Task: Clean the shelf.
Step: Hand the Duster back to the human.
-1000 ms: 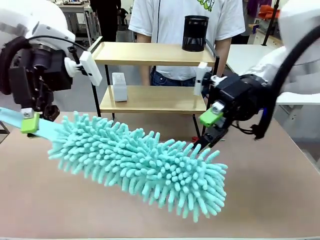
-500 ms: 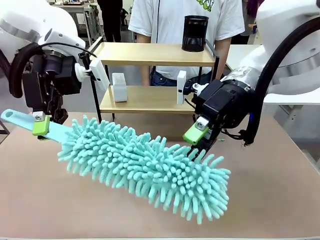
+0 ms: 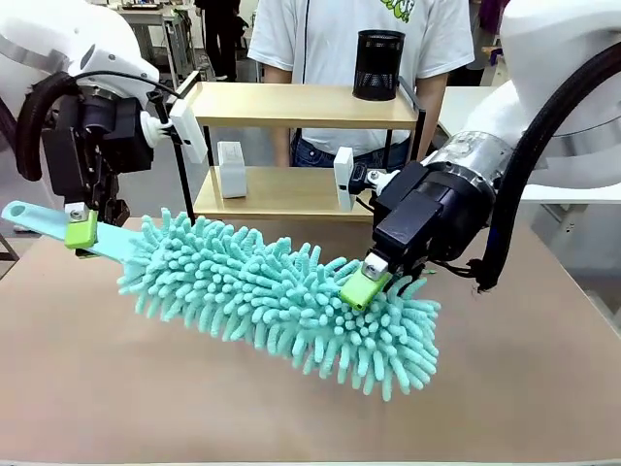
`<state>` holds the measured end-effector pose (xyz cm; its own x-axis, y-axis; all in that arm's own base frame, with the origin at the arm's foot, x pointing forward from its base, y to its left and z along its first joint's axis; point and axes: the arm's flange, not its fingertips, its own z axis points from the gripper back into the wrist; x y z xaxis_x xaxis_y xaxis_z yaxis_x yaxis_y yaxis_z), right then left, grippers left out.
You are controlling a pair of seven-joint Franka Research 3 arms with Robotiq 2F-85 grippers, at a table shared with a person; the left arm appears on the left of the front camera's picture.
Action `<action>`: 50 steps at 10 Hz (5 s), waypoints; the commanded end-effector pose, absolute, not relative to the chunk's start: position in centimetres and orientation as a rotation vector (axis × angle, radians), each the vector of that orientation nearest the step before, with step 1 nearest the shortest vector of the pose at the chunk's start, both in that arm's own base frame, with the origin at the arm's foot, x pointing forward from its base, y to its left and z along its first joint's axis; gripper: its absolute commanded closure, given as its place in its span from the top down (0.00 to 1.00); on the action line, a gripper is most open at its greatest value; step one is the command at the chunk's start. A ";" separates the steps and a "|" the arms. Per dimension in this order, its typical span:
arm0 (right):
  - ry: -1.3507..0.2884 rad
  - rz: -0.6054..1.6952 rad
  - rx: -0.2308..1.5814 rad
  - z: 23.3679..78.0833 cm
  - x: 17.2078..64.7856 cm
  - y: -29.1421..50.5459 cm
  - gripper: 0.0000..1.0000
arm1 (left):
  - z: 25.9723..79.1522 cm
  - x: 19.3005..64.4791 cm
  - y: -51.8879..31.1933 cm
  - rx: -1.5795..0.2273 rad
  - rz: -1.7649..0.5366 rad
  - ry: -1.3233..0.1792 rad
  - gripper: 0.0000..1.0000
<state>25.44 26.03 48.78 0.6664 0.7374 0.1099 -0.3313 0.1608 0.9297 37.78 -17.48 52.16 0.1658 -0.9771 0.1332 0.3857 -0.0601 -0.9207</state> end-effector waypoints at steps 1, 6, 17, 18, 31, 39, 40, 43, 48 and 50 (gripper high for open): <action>0.407 0.777 1.162 48.7 24.7 26.4 1.00 | 53.3 39.4 -17.7 -1.072 -1.282 0.746 0.12; 0.425 0.771 1.159 48.6 25.0 26.4 0.00 | 53.2 39.6 -17.5 -1.073 -1.279 0.748 0.12; 0.457 0.779 1.153 48.2 25.1 26.1 0.00 | 52.9 39.2 -17.8 -1.038 -1.304 0.799 0.12; 0.457 0.780 1.151 48.2 25.1 26.1 0.00 | 53.0 39.1 -17.7 -1.022 -1.324 0.814 0.70; 0.106 0.988 1.172 54.6 26.1 19.3 0.00 | 50.3 42.3 3.7 -1.501 -0.362 -0.158 1.00; -0.722 0.190 1.775 53.0 29.7 1.6 0.00 | 47.3 42.8 3.0 -1.631 -0.369 -0.127 1.00; -0.721 0.112 1.749 52.1 29.8 0.0 0.00 | 47.5 42.5 2.8 -1.591 -0.365 -0.118 1.00; -0.491 -0.264 1.715 47.7 31.5 -3.7 0.00 | 47.5 42.5 2.8 -1.591 -0.365 -0.118 1.00; -0.141 -0.369 1.580 44.0 30.9 -5.8 0.00 | 47.5 42.5 2.8 -1.591 -0.365 -0.118 1.00; -0.106 -0.387 1.564 43.3 31.2 -5.6 0.00 | 47.5 42.5 2.8 -1.591 -0.365 -0.118 1.00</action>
<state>34.14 -6.79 43.90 0.9354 -0.3195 -0.1516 0.1507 -0.0278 0.9882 42.59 2.87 47.26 0.9440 -0.1496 0.2940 0.2889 -0.0552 -0.9558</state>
